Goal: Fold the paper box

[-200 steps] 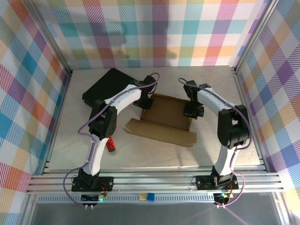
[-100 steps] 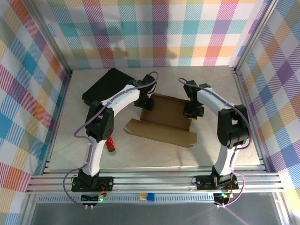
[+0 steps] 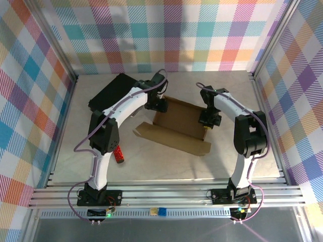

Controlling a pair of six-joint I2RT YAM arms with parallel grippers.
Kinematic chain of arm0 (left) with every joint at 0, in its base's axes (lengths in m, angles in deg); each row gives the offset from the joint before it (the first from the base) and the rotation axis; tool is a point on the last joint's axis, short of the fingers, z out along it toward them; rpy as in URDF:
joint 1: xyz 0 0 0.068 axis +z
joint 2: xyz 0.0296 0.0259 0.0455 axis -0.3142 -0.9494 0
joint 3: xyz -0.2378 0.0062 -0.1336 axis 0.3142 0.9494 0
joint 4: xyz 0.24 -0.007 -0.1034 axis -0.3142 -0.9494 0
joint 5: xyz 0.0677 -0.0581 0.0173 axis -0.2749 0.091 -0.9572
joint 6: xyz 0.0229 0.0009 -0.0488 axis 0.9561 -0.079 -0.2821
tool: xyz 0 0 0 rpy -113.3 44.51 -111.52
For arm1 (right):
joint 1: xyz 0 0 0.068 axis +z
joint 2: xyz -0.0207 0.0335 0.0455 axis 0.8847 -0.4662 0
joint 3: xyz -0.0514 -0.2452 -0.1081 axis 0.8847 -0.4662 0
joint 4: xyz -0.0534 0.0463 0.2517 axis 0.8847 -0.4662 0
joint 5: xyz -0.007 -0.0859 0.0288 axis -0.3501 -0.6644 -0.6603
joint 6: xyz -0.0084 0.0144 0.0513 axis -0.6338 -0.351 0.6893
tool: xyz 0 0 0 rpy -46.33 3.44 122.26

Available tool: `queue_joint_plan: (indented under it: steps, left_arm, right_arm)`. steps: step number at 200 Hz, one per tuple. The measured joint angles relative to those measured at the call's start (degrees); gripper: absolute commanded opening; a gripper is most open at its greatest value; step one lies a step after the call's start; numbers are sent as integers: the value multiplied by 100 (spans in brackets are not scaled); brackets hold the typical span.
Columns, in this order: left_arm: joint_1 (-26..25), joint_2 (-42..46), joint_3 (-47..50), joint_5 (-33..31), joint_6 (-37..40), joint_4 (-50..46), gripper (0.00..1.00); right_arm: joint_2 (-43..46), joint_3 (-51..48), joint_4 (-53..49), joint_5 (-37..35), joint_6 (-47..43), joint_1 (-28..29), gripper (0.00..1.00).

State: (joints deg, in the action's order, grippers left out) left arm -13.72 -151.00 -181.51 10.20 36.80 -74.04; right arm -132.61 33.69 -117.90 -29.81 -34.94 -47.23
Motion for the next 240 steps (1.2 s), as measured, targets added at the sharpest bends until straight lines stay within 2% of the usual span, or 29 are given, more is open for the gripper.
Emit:
queue_joint_plan:
  steps: [46,83,118,152,214,240]
  left_arm:
    - [111,861,-1067,-431,-651,-74,54]
    - [122,1451,-1204,-474,-984,-87,53]
    - [120,1705,-656,-31,-1211,7,54]
    - [70,1810,-66,566,-1349,-46,58]
    - [-472,2017,-55,885,-1644,-634,63]
    - [-702,1766,-575,850,-1661,-940,63]
  right_arm:
    - [35,-284,-50,627,1012,-527,0]
    - [284,-789,-24,1145,2243,-549,0]
    - [382,-1178,-26,1731,3515,-494,0]
    - [490,-1193,7,1934,4404,-446,0]
    - [551,-1196,151,2068,5189,-402,0]
    - [549,-1196,232,2090,5401,-337,0]
